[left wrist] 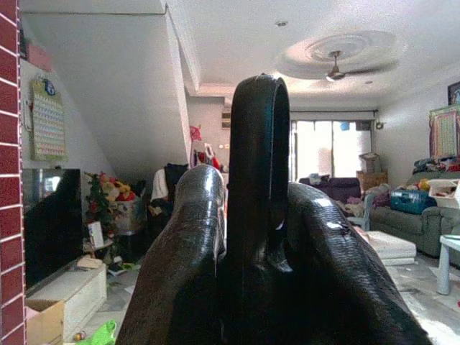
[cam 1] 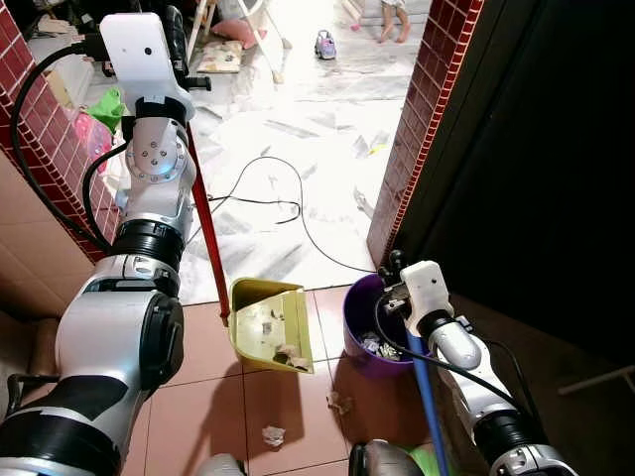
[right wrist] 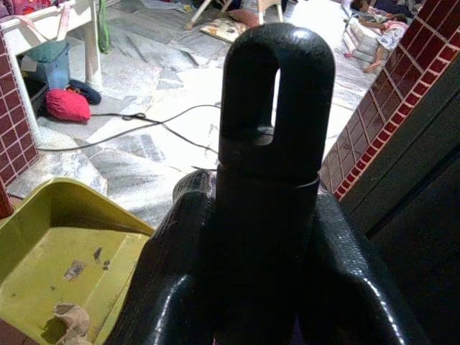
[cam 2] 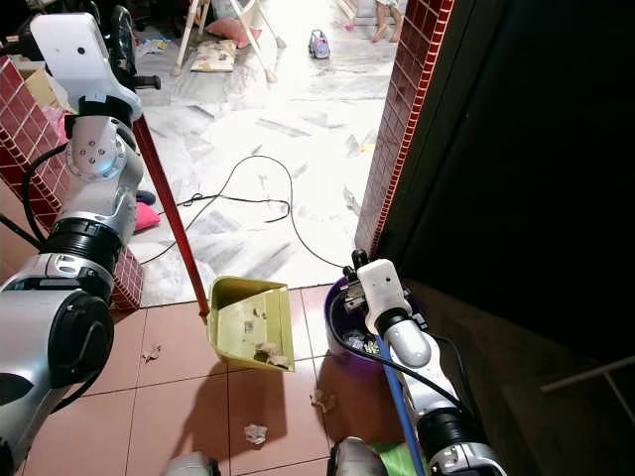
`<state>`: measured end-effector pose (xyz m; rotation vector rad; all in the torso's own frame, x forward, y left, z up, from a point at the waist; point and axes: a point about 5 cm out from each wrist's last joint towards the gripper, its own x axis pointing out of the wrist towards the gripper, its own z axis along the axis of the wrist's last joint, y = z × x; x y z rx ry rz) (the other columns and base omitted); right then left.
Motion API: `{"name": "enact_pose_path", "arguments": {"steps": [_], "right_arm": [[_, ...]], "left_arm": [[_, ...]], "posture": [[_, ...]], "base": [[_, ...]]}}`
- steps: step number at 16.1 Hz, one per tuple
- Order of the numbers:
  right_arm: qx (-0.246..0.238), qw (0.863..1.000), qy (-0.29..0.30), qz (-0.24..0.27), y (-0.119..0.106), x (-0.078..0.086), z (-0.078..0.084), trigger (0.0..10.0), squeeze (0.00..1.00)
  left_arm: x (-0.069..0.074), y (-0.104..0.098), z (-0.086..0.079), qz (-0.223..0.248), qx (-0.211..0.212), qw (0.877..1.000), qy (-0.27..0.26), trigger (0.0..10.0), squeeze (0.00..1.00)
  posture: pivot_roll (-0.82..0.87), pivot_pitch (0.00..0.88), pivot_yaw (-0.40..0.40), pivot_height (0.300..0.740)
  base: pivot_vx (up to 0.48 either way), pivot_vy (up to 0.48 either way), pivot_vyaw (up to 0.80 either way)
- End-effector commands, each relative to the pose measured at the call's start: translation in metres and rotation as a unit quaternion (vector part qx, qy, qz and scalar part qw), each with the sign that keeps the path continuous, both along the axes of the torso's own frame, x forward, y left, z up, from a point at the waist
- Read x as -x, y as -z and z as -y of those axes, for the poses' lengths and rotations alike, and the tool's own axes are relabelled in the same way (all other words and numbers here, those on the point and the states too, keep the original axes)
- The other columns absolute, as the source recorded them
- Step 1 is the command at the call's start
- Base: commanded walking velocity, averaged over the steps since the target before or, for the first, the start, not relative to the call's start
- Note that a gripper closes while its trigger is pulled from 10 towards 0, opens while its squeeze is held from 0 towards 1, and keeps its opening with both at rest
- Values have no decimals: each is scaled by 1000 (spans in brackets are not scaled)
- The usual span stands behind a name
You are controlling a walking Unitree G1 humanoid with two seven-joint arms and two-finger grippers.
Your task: Sweep floor
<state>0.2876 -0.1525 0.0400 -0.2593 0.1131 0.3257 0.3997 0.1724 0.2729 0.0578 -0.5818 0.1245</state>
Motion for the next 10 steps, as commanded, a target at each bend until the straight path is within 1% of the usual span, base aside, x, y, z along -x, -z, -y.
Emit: {"name": "enact_pose_path", "arguments": {"steps": [1, 8, 9, 10], "right_arm": [[21, 1000, -14, 5, -2, -1, 1, 10000, 0], [21, 1000, -14, 5, -2, -1, 1, 10000, 0], [16, 1000, -12, 5, -2, -2, 3, 10000, 0], [-106, 994, 17, -5, -11, -12, 1, 10000, 0]], "left_arm": [[2, -38, 2, 64, -4, 998, 5, 10000, 0], [2, -38, 2, 64, -4, 998, 5, 10000, 0], [3, -28, 2, 52, -4, 999, 3, 10000, 0], [38, 144, 12, -177, 4, 984, 2, 10000, 0]], "posture": [[-111, 0, 48, 740], [-111, 0, 48, 740], [-110, 0, 0, 740], [-105, 0, 0, 740]], "base": [[0, 0, 0], [0, 0, 0], [0, 0, 0], [0, 0, 0]]}}
